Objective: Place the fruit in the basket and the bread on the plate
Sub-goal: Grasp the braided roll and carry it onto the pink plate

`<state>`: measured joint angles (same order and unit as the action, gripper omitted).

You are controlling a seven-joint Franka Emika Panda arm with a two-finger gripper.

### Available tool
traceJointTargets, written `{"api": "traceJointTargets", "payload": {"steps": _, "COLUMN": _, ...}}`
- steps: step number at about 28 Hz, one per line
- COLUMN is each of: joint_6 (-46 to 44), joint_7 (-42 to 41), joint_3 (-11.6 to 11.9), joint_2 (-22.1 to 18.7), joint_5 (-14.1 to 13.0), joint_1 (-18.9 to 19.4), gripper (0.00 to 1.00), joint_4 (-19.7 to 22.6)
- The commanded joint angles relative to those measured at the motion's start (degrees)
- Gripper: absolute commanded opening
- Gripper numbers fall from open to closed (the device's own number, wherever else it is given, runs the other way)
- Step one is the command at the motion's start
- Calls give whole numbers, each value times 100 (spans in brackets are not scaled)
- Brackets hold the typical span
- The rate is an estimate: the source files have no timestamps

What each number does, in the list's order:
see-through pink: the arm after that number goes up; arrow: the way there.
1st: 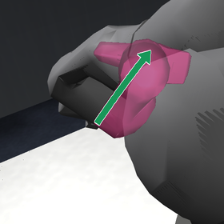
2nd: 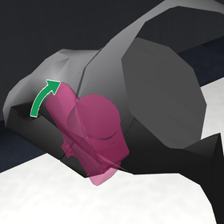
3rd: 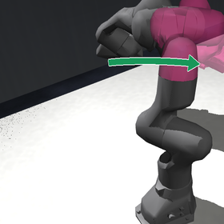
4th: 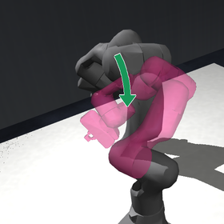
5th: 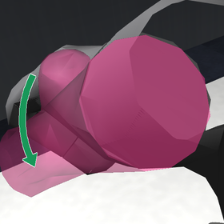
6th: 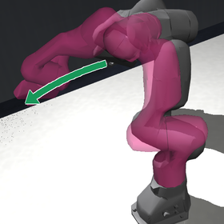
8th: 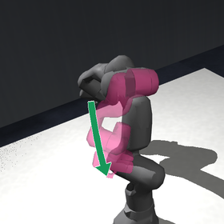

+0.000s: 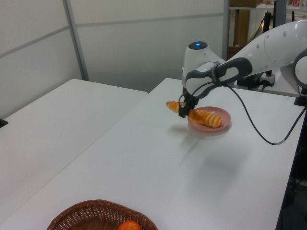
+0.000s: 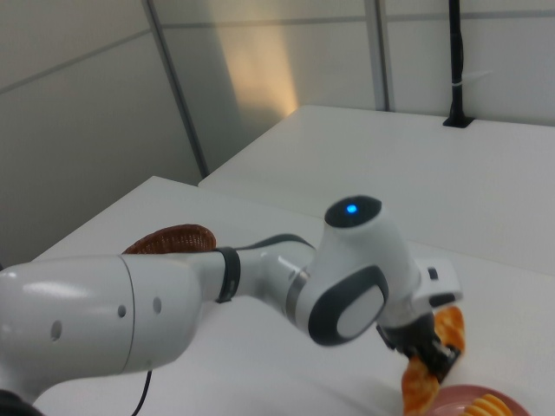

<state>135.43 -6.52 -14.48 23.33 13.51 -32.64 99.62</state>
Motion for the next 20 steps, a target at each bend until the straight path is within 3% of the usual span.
{"api": "traceJointTargets", "payload": {"steps": 1, "joint_6": -61, "joint_7": -209, "joint_3": 24, "joint_2": -549, "joint_5": -112, "joint_1": -155, "gripper": 0, "joint_4": 734}}
{"api": "traceJointTargets", "payload": {"steps": 8, "joint_6": -69, "joint_7": -218, "joint_3": 24, "joint_2": -558, "joint_5": -112, "joint_1": -330, "gripper": 0, "joint_4": 910}}
{"api": "traceJointTargets", "payload": {"steps": 9, "joint_6": -69, "joint_7": -201, "joint_3": 24, "joint_2": -549, "joint_5": -120, "joint_1": -409, "gripper": 24, "joint_4": 902}}
{"api": "traceJointTargets", "payload": {"steps": 11, "joint_6": -69, "joint_7": -166, "joint_3": 24, "joint_2": -523, "joint_5": -138, "joint_1": -436, "gripper": 100, "joint_4": 884}}
{"api": "traceJointTargets", "payload": {"steps": 20, "joint_6": -69, "joint_7": -227, "joint_3": 33, "joint_2": -523, "joint_5": -156, "joint_1": -638, "gripper": 100, "joint_4": 822}}
